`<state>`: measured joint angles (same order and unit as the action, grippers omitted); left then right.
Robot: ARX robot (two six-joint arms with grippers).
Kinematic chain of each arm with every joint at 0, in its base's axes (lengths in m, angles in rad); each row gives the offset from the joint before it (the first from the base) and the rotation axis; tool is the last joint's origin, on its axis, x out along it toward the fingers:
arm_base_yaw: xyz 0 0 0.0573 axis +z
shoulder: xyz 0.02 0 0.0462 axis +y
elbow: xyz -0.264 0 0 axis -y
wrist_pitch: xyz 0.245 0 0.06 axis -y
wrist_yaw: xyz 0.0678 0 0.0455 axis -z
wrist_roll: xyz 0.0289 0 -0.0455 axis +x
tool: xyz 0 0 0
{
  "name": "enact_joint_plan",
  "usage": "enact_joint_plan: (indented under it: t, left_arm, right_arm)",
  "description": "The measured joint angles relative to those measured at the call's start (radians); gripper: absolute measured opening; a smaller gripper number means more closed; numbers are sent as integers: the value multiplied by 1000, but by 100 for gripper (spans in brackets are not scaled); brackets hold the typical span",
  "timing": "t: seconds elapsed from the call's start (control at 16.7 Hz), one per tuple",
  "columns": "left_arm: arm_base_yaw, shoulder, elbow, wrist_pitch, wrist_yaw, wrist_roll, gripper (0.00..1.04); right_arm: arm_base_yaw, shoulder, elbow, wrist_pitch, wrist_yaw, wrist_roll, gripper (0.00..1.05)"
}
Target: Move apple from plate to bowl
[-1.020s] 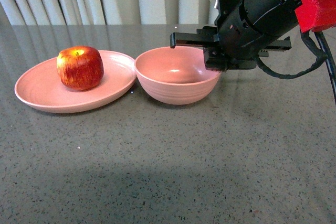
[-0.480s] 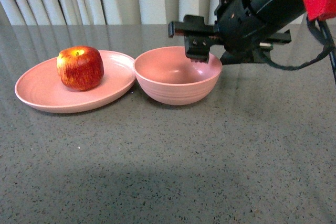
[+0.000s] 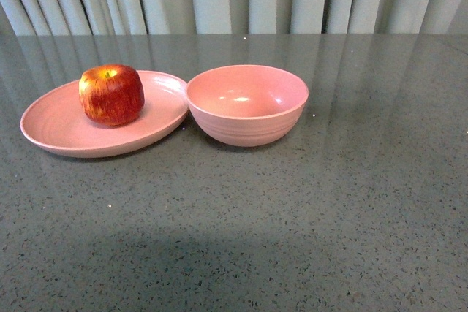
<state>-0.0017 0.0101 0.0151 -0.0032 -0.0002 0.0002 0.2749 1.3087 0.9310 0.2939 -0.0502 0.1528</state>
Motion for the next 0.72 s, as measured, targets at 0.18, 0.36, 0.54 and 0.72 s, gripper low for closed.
enact_joint_plan:
  t: [0.18,0.36,0.54,0.72]
  left_arm:
    - [0,0,0,0,0,0,98]
    - [0,0,0,0,0,0,98]
    - [0,0,0,0,0,0,98]
    - [0,0,0,0,0,0,98]
  right_arm:
    - [-76,-306,-277,77,-7,-24,98]
    - [-97,-502,-473,43,7,-33,97]
    - [-148,-724,-658,14,184,-122,62]
    - [-255,-826,-758,7,60,-138,29]
